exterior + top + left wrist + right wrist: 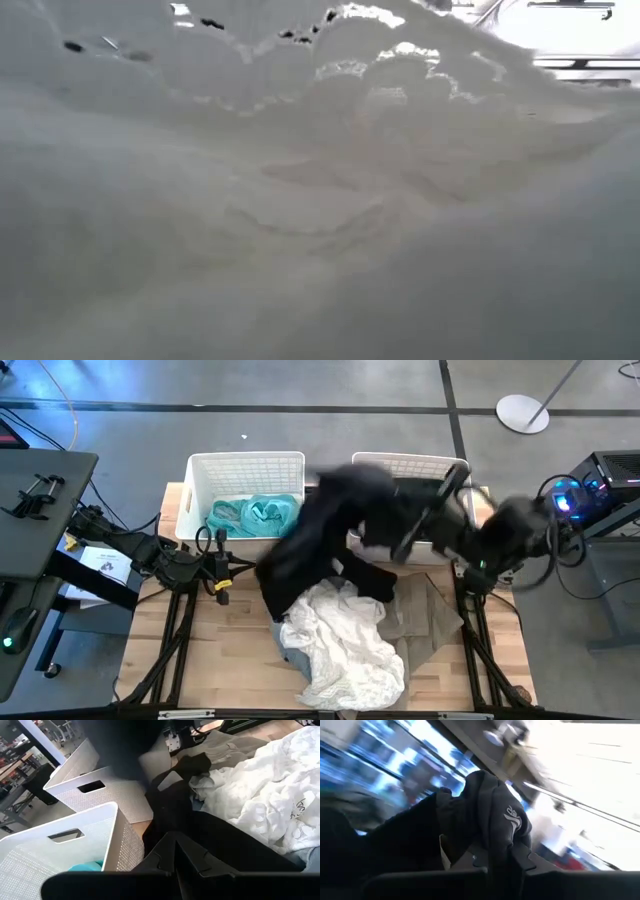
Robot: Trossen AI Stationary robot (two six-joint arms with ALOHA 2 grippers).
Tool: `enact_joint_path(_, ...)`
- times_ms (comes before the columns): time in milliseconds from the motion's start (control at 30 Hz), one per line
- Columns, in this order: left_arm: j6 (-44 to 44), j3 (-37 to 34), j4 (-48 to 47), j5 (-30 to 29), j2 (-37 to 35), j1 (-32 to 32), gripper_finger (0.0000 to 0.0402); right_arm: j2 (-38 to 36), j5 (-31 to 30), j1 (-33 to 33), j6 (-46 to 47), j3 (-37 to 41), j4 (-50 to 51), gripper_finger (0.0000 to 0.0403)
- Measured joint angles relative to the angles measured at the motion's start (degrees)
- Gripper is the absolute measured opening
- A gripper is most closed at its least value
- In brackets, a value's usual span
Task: Sort clothes
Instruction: Put the dark blue shorts into the right white laundry bin
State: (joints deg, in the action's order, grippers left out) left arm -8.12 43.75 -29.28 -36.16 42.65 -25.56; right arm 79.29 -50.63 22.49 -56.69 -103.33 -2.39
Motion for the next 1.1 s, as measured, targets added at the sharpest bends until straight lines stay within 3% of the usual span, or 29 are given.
enact_joint_path(300, -0.02, 0.00, -0.06, 0.00, 0.00, 0.00, 0.0000, -0.13, -12.50, -4.98, -7.40, -7.70, 0.24, 0.0006)
enact_joint_path(500, -0.02, 0.00, -0.33, -0.01, 0.00, 0.00, 0.0000, -2.05, -18.44, -7.04, -3.17, -7.33, 5.55, 0.0006)
enact_joint_path(700, -0.02, 0.00, -0.91, -0.02, 0.00, 0.00, 0.0000, -4.40, -18.72, -9.07, 13.87, -7.26, 25.24, 0.0006)
enact_joint_path(1100, -0.02, 0.00, -0.91, -0.02, 0.00, 0.00, 0.0000, -6.62, -13.29, -19.18, 60.42, -7.24, 73.03, 0.0006)
